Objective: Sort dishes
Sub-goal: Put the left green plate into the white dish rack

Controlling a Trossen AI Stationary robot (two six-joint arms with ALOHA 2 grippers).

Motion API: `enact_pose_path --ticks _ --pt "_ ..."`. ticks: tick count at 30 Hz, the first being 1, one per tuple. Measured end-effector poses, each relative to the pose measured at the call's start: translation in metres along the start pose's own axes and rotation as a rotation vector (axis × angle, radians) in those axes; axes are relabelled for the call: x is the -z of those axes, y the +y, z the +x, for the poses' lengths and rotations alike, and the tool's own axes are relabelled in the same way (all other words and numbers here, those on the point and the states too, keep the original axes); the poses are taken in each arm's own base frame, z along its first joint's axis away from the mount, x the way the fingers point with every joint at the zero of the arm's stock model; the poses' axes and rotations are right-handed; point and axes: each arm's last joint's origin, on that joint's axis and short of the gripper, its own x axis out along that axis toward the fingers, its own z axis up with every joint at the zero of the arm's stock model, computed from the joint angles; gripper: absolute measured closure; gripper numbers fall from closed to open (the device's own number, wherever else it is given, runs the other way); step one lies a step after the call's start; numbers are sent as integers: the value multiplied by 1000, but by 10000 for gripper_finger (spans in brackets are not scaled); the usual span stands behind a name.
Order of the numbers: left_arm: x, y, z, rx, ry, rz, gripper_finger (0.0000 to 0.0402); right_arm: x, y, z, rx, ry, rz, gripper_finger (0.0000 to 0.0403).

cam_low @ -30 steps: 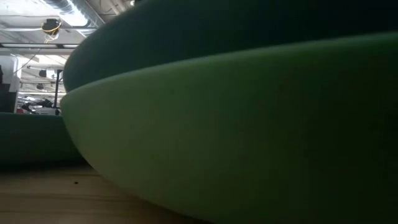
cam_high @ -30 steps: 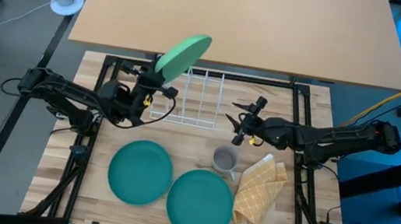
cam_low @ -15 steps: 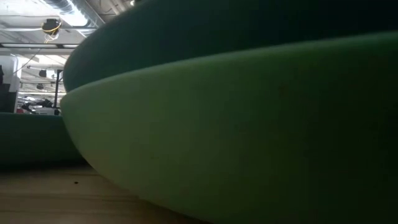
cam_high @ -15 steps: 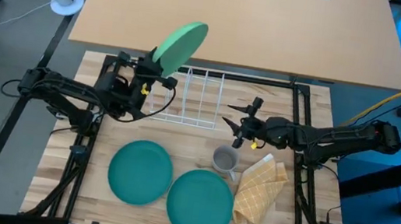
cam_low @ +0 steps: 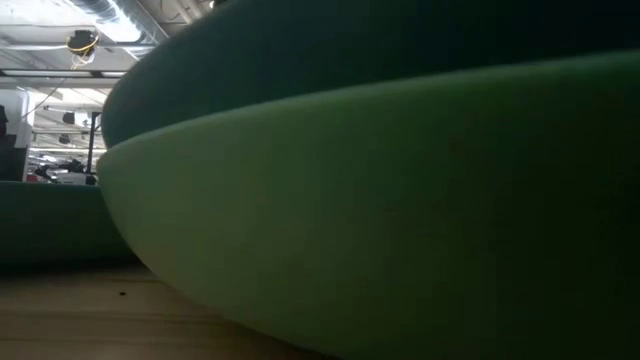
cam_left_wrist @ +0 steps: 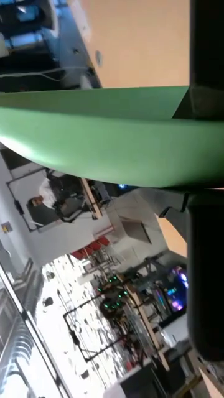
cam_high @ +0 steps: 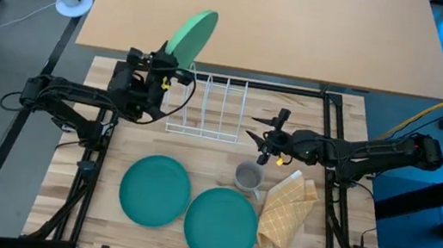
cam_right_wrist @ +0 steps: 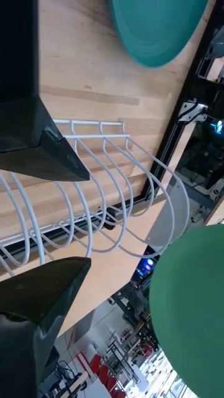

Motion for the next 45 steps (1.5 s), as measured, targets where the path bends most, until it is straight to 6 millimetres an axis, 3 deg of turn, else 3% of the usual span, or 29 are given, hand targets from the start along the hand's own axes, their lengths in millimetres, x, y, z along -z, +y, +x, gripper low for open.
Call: enact_pose_path --ticks 4,24,30,37,45 --pt "7 -7 -1 -32 75 56 369 0 0 0 0 0 0 188" --pt "42 -45 -38 73 33 36 366 3 2 0 -16 32 -17 188" --pt "54 -58 -47 103 18 83 347 10 5 -1 -48 92 -52 188" --pt "67 -74 -52 109 12 140 346 20 11 -3 -177 155 -105 188" --pt "82 -94 -54 127 7 194 345 21 12 -3 -190 161 -109 188"
